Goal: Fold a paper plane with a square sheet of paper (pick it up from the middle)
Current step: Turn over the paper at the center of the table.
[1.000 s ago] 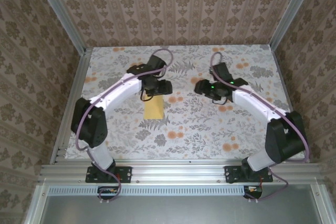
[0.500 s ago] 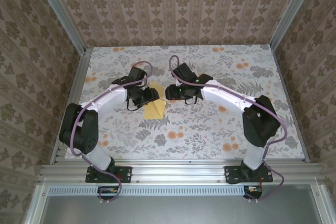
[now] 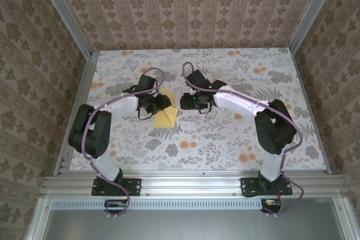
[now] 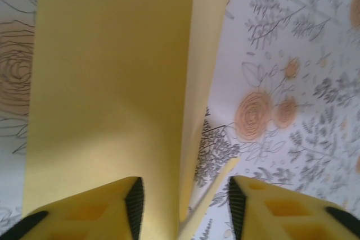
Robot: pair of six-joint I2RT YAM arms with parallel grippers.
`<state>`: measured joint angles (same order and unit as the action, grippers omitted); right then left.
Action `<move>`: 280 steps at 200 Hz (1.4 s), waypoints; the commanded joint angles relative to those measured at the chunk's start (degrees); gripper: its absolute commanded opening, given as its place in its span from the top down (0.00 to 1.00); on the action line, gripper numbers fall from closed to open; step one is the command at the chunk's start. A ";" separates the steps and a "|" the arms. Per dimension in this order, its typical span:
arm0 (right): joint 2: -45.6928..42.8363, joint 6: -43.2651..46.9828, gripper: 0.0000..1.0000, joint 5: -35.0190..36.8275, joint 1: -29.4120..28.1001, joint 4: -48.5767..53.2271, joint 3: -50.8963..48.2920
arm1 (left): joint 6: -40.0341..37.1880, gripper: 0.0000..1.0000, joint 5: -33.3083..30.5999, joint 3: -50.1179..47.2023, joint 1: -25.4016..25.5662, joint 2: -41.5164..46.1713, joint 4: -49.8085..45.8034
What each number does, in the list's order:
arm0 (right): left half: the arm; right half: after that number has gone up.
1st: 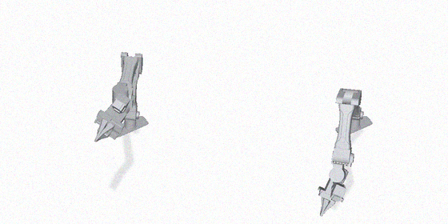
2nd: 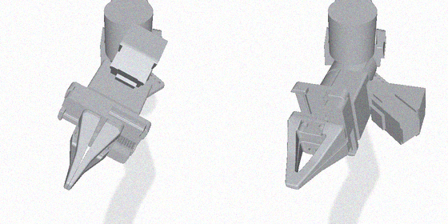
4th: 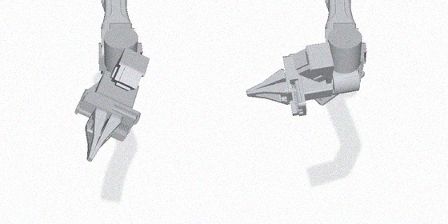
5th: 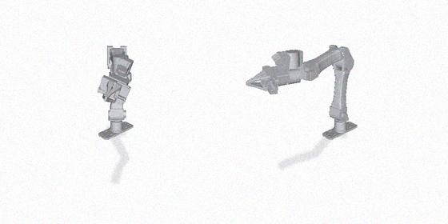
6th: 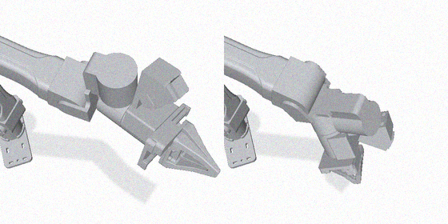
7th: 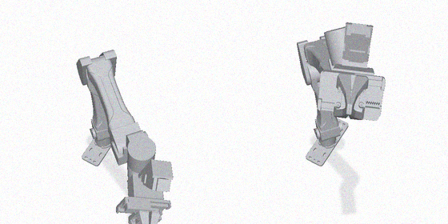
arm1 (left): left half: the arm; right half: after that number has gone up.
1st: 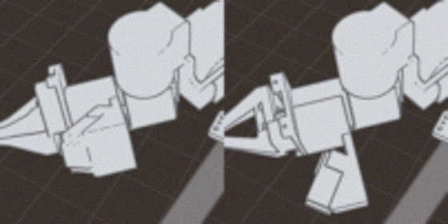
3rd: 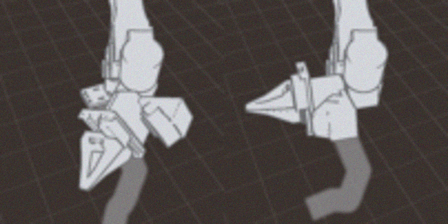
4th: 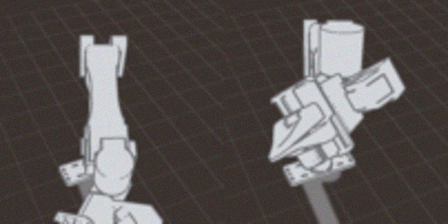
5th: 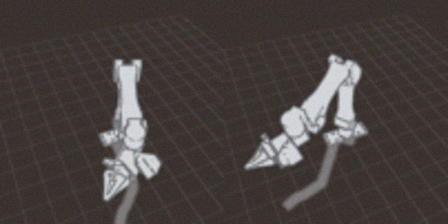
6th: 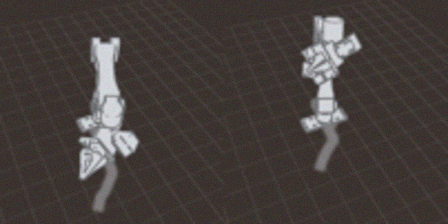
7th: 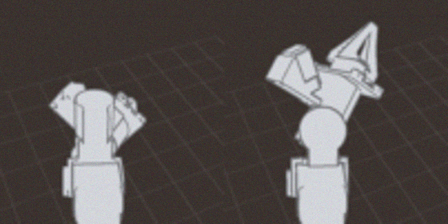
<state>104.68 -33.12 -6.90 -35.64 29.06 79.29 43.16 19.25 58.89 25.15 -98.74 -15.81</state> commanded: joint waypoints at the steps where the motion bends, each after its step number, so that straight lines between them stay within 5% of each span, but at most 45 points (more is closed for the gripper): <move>1: -4.56 -1.70 0.59 -0.04 2.12 -0.57 -2.17 | -3.47 0.66 -1.78 2.77 2.51 -1.36 -0.55; 44: -10.58 -2.29 0.59 1.58 6.77 -0.32 -6.83 | -9.99 0.90 -17.83 10.96 8.52 -0.99 -12.65; 100: -19.52 -3.84 0.59 4.48 14.03 -0.41 -14.04 | -12.66 0.92 -53.48 31.33 19.81 -8.80 -41.20; 122: -23.18 -5.27 0.59 6.35 16.47 -0.58 -16.89 | -11.66 0.92 -60.81 38.73 23.56 -16.13 -49.04; 159: -29.86 -8.90 0.58 8.50 20.32 -0.68 -22.07 | -9.46 0.92 -60.96 46.75 27.40 -26.65 -52.38; 223: -36.90 -11.78 0.57 10.14 25.42 0.62 -26.43 | -7.65 0.91 -49.50 52.76 28.66 -35.31 -48.53; 280: -36.67 -11.96 0.56 9.45 25.99 0.67 -26.41 | -7.25 0.77 -42.73 53.63 28.65 -37.83 -45.74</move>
<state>68.53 -43.94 1.41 -9.93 28.73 53.60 34.89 -27.57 111.02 53.60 -134.41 -62.02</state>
